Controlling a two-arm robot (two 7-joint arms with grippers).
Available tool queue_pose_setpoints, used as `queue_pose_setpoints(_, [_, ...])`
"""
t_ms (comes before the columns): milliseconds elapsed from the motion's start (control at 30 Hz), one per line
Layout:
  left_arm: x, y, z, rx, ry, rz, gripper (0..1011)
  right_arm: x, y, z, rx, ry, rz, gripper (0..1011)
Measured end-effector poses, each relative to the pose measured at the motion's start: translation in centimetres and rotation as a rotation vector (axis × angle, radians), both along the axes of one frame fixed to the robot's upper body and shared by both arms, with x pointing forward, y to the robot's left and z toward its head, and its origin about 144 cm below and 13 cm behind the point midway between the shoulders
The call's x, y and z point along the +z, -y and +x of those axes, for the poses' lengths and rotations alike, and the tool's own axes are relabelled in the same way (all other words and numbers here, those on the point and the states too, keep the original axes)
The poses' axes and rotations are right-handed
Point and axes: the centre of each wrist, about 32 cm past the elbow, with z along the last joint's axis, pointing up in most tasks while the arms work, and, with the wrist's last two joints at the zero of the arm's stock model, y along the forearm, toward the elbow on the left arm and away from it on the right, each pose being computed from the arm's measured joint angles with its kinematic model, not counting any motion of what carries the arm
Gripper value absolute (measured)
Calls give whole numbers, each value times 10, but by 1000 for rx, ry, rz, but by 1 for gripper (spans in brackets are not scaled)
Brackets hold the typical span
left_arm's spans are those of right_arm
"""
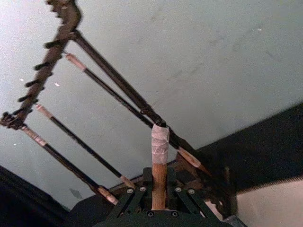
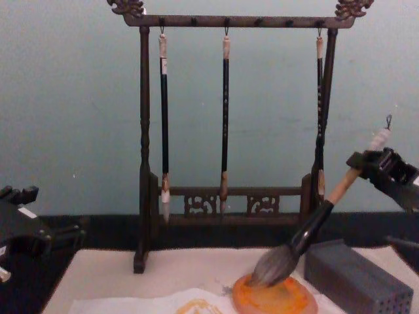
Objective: Pick up the brush from the inkstone, write on the paper, then place the brush back to its original position.
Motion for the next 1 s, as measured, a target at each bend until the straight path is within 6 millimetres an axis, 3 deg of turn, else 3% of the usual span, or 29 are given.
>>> queue_pose_setpoints(1000, [0,0,0,0,0,0,1001,-18,7,15,-31,-123,96,175])
